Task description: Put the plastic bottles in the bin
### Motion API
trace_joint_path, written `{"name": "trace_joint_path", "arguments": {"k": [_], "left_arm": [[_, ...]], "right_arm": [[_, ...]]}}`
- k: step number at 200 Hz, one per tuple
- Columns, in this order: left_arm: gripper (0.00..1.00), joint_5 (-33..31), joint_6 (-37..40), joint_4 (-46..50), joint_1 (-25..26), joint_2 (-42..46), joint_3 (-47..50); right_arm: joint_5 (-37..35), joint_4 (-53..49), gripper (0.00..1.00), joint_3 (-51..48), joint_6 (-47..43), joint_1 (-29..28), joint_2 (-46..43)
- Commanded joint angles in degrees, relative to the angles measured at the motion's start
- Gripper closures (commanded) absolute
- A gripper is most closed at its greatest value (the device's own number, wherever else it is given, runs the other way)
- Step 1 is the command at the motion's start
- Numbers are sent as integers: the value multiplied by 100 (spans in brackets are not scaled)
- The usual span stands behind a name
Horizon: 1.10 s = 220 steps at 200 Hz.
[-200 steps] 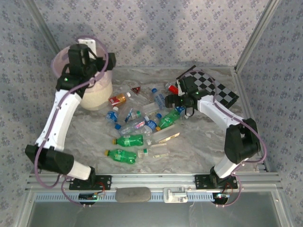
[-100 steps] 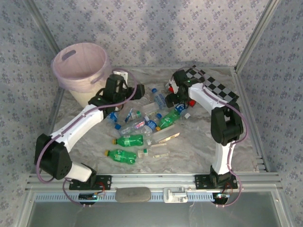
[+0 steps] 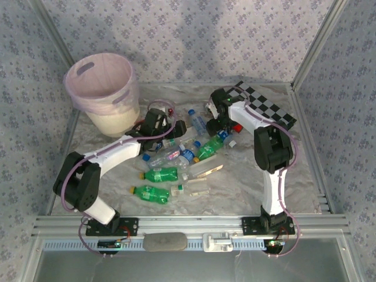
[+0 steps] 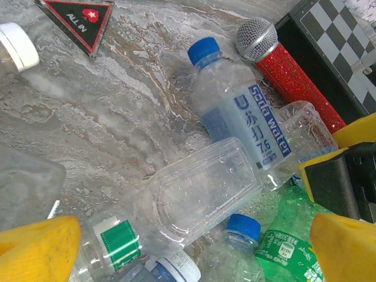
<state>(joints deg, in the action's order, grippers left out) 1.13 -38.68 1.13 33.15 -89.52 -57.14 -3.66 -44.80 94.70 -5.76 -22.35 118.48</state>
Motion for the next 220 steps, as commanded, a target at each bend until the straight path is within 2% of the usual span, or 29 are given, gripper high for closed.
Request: {"name": "trace_joint_path", "arguments": {"k": [1, 78, 125, 170, 199, 220], "left_arm": [[0, 134, -160, -237, 31, -30, -101], [0, 90, -245, -176, 34, -31, -139], [0, 71, -281, -147, 36, -16, -131], [0, 164, -334, -350, 59, 0, -91], [0, 249, -319, -678, 89, 69, 48], [0, 558, -180, -1045, 139, 76, 108]], "right_arm": [[-98, -85, 20, 180, -167, 19, 204], [-33, -53, 21, 342, -197, 37, 554], [-14, 62, 34, 202, -207, 64, 442], [210, 460, 41, -105, 6, 166, -149], [682, 904, 41, -380, 346, 349, -694], [1079, 1236, 42, -521, 753, 524, -1055]]}}
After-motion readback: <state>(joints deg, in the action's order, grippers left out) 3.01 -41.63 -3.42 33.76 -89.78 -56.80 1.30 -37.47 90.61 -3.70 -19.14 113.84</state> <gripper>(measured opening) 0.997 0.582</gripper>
